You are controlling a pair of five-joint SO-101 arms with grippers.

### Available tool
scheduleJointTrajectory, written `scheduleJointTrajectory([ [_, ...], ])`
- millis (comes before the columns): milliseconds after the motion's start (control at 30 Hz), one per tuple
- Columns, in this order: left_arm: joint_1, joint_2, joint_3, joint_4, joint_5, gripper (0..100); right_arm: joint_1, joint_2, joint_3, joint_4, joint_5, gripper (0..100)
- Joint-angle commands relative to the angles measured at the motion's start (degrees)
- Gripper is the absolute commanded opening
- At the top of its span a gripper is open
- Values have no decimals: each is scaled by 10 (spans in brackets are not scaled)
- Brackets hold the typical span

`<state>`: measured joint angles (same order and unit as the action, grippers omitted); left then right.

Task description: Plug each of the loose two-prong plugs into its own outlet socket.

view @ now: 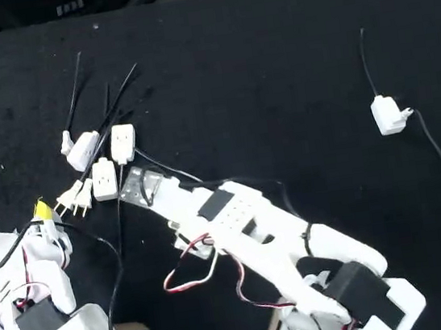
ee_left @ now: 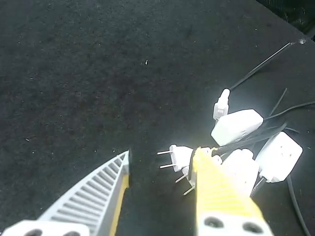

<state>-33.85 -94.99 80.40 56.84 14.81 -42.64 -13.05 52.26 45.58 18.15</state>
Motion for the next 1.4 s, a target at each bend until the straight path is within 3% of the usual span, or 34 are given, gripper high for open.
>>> scheduleJointTrajectory([
  [0, -2, -4, -36, 2, 4, 209, 11, -2, 4, -6, 4, 13],
  [133, -2, -4, -36, 2, 4, 209, 11, 37, -7, 0, 4, 63],
  [300, 0, -4, -36, 3, 4, 209, 11, 30, -31, 18, 1, 8],
  [467, 80, -4, -31, 3, 1, 213, 8, -97, -36, 66, -4, 10],
  [633, 208, -4, -31, 3, 1, 210, 4, -205, 56, -72, -64, 10],
  [800, 291, -4, -11, -4, 1, 210, -40, -251, 155, -187, -88, 10],
  [1100, 375, -4, 32, -39, -14, 210, -60, -264, 176, -207, -88, 10],
  [1200, 381, -4, 51, -41, -57, 209, -60, -289, 178, -203, -89, 10],
  [1367, 381, -4, 55, -41, -59, 209, -60, -345, 204, -203, -90, 10],
])
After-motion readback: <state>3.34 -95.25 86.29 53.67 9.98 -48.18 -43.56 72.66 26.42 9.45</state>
